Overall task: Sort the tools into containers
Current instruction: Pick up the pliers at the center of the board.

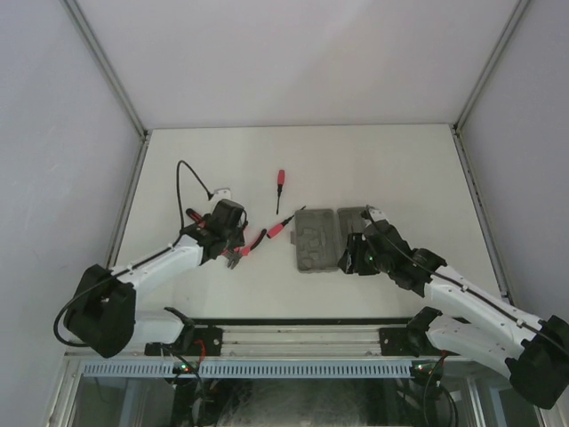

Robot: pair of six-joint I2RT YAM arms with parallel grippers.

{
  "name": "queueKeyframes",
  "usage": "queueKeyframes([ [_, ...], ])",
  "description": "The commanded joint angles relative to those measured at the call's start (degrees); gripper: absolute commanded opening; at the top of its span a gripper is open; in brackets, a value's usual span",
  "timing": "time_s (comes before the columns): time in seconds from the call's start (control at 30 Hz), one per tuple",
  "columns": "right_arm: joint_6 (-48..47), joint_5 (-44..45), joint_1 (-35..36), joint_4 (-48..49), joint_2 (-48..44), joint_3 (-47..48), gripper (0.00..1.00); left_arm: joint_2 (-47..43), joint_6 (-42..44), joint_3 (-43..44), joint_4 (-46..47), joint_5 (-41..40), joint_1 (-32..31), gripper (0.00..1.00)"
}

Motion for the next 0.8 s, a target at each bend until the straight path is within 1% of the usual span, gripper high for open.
queueKeyframes([
  [0.0,2.3,1.6,1.9,0.6,-0.6,0.2,0.48,4.6,2.3,3.6,4.5,1.1,1.2,0.52],
  [0.17,3.7,1.7,3.0,1.3,0.0,0.2,0.48,9.4,3.0,4.8,5.2,1.1,2.6,0.49],
  [0.37,5.1,2.2,4.7,2.2,1.2,0.3,0.48,14.0,3.3,6.1,6.5,2.9,3.4,0.45],
  [0.53,5.7,2.8,5.7,2.6,2.3,0.2,0.48,16.9,3.5,7.0,6.6,3.1,3.4,0.38],
  [0.77,6.6,2.9,6.1,3.4,2.7,0.2,0.48,17.0,3.4,6.7,7.0,2.7,3.4,0.26],
])
